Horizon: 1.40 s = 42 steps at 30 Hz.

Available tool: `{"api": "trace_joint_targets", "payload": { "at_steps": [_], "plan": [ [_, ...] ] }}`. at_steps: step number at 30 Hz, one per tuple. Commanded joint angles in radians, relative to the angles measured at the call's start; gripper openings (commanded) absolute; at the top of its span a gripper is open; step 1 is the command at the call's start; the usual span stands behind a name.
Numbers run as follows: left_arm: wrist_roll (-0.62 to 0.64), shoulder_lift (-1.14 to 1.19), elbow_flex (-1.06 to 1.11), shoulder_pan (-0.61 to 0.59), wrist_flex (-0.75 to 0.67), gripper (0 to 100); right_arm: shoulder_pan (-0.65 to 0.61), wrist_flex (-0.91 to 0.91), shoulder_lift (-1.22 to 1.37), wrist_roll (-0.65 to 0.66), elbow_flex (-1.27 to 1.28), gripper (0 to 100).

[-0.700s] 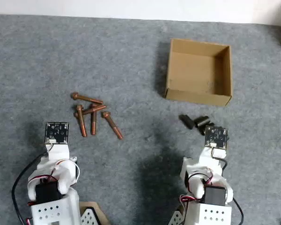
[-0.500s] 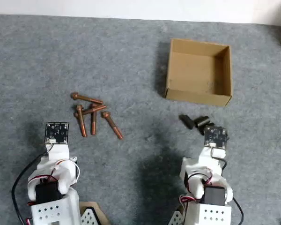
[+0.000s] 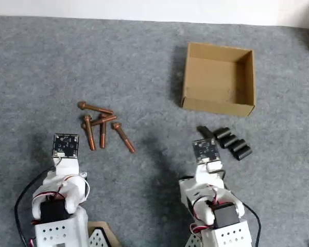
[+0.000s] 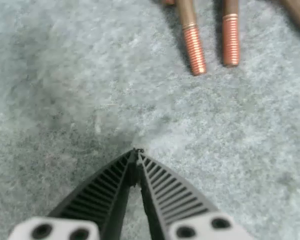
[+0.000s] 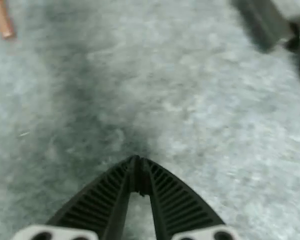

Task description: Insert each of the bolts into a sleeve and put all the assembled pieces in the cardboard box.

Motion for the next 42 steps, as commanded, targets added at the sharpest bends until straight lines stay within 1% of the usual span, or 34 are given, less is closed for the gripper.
{"api": "trace_joint_targets", "payload": {
  "at_steps": [1, 4, 7, 10, 15, 20, 23, 27, 30, 33, 38, 42],
  "plan": [
    [-0.002, -0.008, 0.022, 0.030, 0.009, 1, -0.024, -0.021, -0.010, -0.009, 0.107, 0.6],
    [0.021, -0.008, 0.021, 0.022, 0.009, 1, -0.012, -0.021, -0.010, -0.009, 0.105, 0.6],
    [0.132, -0.008, -0.005, 0.001, 0.003, 1, 0.015, -0.021, -0.010, -0.009, 0.105, 0.6],
    [0.184, -0.008, -0.087, -0.044, 0.011, 1, 0.036, -0.021, -0.010, -0.009, 0.105, 0.6],
    [0.184, -0.008, -0.259, -0.067, 0.003, 1, 0.036, -0.021, -0.010, -0.009, 0.105, 0.6],
    [0.184, -0.010, -0.526, -0.070, 0.009, 1, 0.036, -0.021, -0.010, -0.009, 0.105, 0.6],
    [0.183, -0.012, -0.633, -0.070, 0.009, 1, 0.036, -0.021, -0.010, -0.009, 0.105, 0.6],
    [0.180, -0.012, -0.644, -0.068, 0.055, 1, 0.036, -0.021, -0.010, -0.009, 0.105, 0.6],
    [0.178, -0.013, -0.621, -0.065, 0.157, 1, 0.036, -0.021, -0.010, -0.009, 0.105, 0.6],
    [0.178, -0.013, -0.621, -0.070, 0.212, 1, 0.036, -0.021, -0.010, -0.009, 0.105, 0.6],
    [0.183, -0.008, -0.622, -0.070, 0.250, 1, 0.036, -0.021, -0.010, -0.009, 0.105, 0.6],
    [0.184, -0.008, -0.619, -0.071, 0.250, 1, 0.036, -0.022, -0.010, -0.009, 0.105, 0.6]
  ]
}}
